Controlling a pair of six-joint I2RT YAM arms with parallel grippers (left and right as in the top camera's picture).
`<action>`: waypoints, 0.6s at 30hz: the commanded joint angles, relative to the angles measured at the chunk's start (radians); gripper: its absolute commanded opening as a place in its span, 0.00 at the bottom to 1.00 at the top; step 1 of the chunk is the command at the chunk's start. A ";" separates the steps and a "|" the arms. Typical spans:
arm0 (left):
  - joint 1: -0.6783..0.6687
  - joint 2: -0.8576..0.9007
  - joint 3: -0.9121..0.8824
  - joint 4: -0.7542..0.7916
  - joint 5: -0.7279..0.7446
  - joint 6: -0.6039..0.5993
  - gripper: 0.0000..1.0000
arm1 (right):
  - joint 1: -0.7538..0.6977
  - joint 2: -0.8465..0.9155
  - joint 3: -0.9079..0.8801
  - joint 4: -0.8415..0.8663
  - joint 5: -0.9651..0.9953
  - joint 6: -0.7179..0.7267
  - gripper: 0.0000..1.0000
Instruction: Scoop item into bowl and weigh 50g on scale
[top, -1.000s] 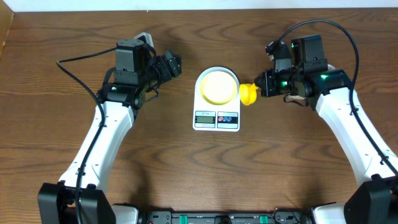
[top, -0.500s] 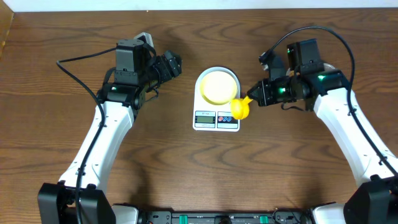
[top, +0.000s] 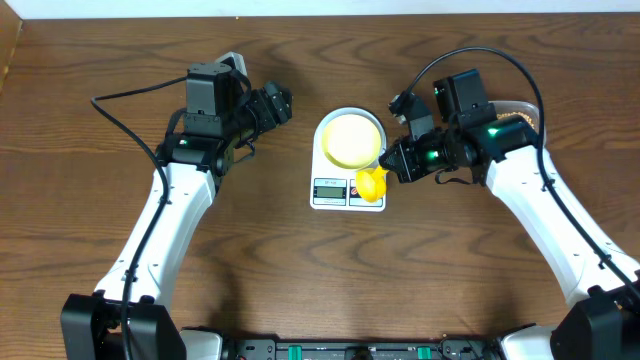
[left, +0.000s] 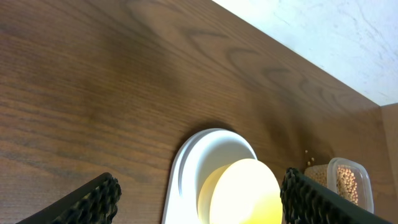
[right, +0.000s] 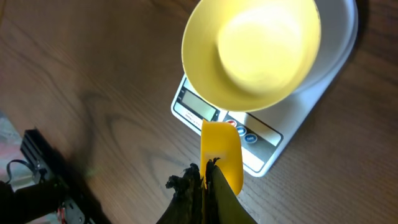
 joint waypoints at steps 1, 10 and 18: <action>-0.001 -0.014 0.007 -0.001 -0.010 0.025 0.84 | 0.017 -0.011 0.011 0.026 0.017 -0.023 0.01; -0.001 -0.014 0.007 -0.001 -0.010 0.025 0.85 | 0.025 -0.004 0.011 0.074 0.042 -0.023 0.01; -0.001 -0.014 0.007 -0.001 -0.010 0.025 0.85 | 0.025 0.030 0.011 0.075 0.065 -0.023 0.01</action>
